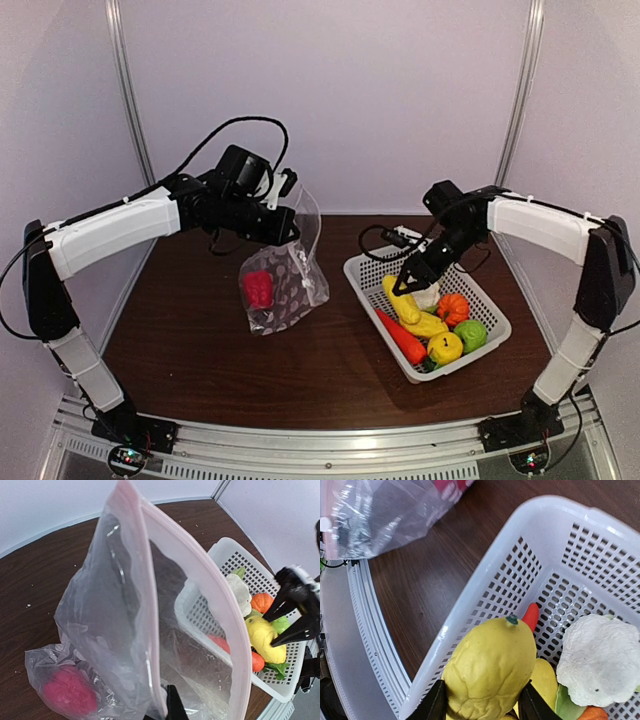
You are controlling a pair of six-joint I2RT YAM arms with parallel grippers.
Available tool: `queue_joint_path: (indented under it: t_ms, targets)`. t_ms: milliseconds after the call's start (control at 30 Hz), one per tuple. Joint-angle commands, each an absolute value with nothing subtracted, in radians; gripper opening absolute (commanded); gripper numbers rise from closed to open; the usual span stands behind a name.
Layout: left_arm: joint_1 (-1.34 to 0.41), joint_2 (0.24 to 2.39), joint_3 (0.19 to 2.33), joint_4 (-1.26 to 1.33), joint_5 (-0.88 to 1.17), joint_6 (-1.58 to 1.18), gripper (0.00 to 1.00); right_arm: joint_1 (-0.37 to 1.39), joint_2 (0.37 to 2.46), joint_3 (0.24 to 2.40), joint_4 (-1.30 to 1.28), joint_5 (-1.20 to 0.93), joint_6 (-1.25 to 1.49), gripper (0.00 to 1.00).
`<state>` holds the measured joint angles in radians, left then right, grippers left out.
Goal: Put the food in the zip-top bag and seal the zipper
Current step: Pick up the fake fruit from the bin, then place the fake fruit in the zipper food storage bag.
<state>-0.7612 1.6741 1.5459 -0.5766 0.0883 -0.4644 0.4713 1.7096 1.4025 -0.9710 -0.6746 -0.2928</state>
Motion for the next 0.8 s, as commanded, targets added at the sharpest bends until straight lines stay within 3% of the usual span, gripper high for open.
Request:
queue_joint_path:
  t_ms: [0, 300, 767]
  targets:
    - [-0.762, 1.697, 1.549, -0.537, 0.130, -0.479, 0.00, 0.466, 1.518, 1.417, -0.912, -0.671, -0.365, 0.28]
    - [-0.767, 1.697, 1.550, -0.486, 0.206, -0.512, 0.00, 0.511, 1.332, 1.323, -0.415, -0.830, -0.141, 0.26]
    - [-0.792, 1.696, 1.563, -0.451, 0.265, -0.531, 0.00, 0.624, 1.530, 1.463, -0.011, -0.833, 0.137, 0.26]
